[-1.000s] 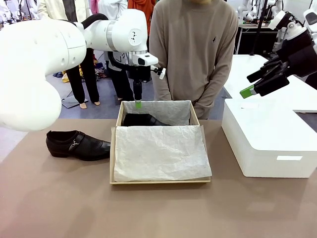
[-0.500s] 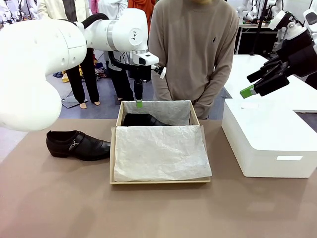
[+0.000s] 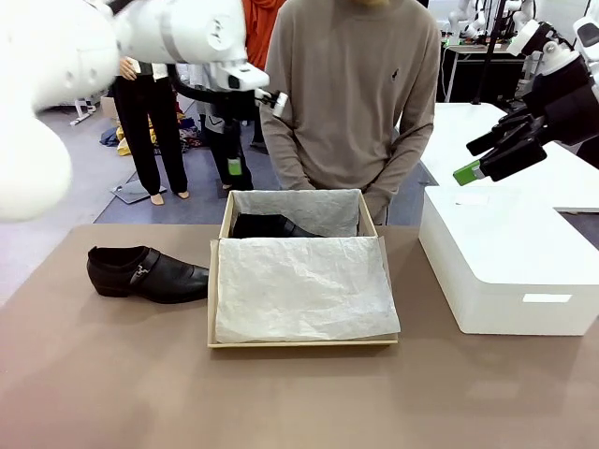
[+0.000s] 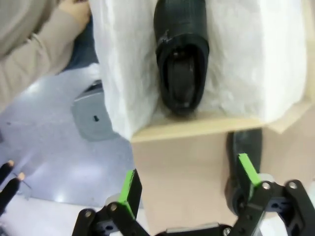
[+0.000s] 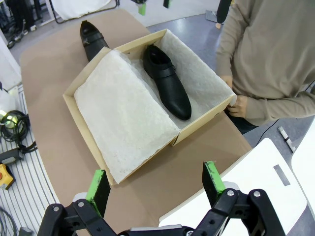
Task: Pack the shoes into the box.
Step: Place the other shoe of the Shoes into the Shoes Box.
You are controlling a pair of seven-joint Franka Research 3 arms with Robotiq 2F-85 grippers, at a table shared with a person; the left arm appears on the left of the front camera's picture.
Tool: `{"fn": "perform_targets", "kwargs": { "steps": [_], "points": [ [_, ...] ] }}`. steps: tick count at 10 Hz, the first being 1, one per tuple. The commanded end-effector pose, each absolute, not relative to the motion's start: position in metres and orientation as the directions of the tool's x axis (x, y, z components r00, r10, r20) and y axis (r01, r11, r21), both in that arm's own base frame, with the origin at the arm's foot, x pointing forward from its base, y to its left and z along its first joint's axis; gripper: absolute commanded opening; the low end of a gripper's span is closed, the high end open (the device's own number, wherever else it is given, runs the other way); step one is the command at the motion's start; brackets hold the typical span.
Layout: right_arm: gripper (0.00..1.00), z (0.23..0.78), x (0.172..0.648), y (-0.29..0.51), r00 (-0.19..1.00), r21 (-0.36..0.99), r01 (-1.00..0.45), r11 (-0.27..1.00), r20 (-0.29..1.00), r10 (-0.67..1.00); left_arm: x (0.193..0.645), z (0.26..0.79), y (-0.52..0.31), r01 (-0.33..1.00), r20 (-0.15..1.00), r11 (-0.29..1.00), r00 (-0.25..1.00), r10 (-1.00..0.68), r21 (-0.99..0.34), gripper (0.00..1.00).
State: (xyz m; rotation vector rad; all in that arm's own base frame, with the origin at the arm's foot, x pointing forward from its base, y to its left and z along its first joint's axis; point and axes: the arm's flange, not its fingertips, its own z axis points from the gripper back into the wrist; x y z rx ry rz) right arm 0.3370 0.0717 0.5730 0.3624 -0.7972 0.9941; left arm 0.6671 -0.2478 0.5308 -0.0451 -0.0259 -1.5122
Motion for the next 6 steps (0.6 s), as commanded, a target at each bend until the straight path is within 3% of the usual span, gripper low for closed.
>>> {"fn": "perform_targets", "kwargs": {
  "steps": [1, 2, 6],
  "points": [
    [1.00, 0.573, 0.338, 0.072, 0.295, -0.070, -0.856, 0.512, 0.748, 0.595, 0.622, 0.522, -0.205, 1.000, 0.092, -0.026, -0.027, -0.995, 0.011, 1.00],
    [1.00, 0.573, 0.338, 0.072, 0.295, -0.070, -0.856, 0.512, 0.748, 0.595, 0.608, 0.529, -0.185, 0.990, 0.097, -0.128, -0.134, -0.986, 0.063, 1.00],
    [1.00, 0.573, 0.338, 0.072, 0.295, -0.070, -0.856, 0.512, 0.748, 0.595, 0.551, 0.543, -0.161, 0.988, 0.104, -0.105, -0.117, -0.988, 0.109, 1.00]
  ]
}}
